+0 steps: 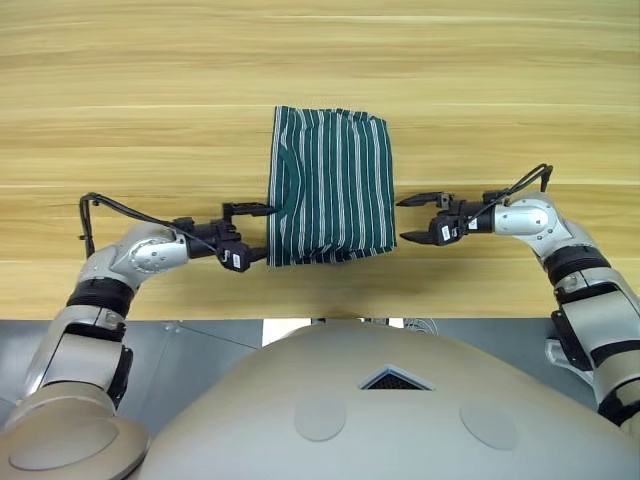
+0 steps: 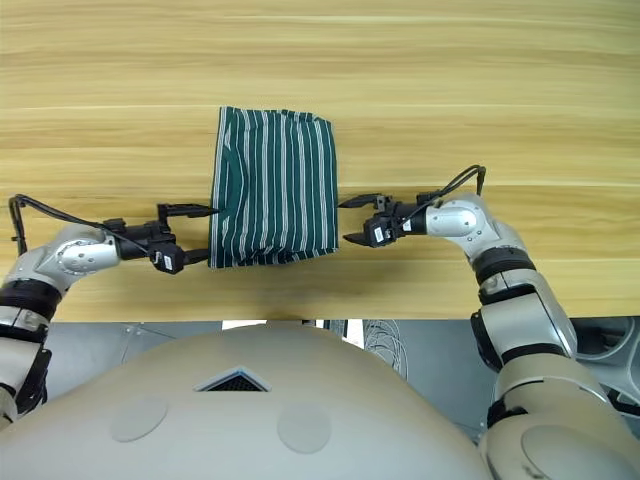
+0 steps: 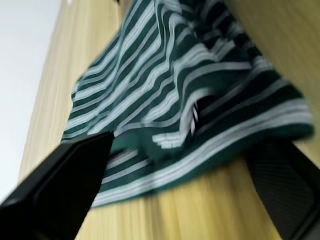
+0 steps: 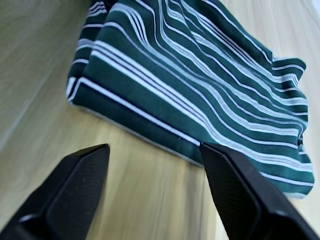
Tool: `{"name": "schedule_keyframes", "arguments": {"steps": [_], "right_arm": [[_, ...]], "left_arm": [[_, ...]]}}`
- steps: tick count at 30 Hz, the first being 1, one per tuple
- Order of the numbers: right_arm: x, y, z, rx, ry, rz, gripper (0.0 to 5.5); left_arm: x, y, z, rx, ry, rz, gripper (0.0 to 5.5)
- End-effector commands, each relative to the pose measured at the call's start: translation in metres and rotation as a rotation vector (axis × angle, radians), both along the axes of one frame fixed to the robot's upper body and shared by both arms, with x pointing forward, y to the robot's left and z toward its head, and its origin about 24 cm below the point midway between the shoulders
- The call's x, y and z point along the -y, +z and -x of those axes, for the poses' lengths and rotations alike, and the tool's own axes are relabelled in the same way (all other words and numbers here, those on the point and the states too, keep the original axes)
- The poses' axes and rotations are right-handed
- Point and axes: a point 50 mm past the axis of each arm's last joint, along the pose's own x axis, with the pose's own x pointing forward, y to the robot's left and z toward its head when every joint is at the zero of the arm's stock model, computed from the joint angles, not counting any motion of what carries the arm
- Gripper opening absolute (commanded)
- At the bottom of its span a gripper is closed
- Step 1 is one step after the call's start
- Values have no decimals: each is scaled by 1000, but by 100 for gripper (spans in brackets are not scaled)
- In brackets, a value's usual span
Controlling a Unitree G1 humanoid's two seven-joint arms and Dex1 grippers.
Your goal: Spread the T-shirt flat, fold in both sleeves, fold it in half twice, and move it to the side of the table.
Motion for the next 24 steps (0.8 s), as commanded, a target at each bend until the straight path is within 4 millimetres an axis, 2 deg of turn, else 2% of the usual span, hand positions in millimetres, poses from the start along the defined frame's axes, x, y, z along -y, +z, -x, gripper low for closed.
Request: {"name": "schedule_keyframes", "arguments": {"steps": [1, 5, 9, 18, 22, 24], "right_arm": [[-8, -11, 5, -52, 35, 45, 340], [-13, -12, 5, -55, 63, 44, 340], [-13, -10, 5, -59, 87, 28, 260], [-17, -4, -2, -25, 104, -24, 82], [-17, -2, -2, -9, 116, -32, 18], [-17, -2, -3, -6, 121, -33, 7]], "left_arm": [[17, -11, 2, -43, -59, -8, 450], [25, -13, 1, -33, -87, 6, 450], [25, -12, -1, -25, -101, 5, 455], [22, -14, -6, -69, -101, 2, 285], [22, -17, -6, -122, -92, -6, 220], [22, -20, -6, -143, -86, -15, 188]]}}
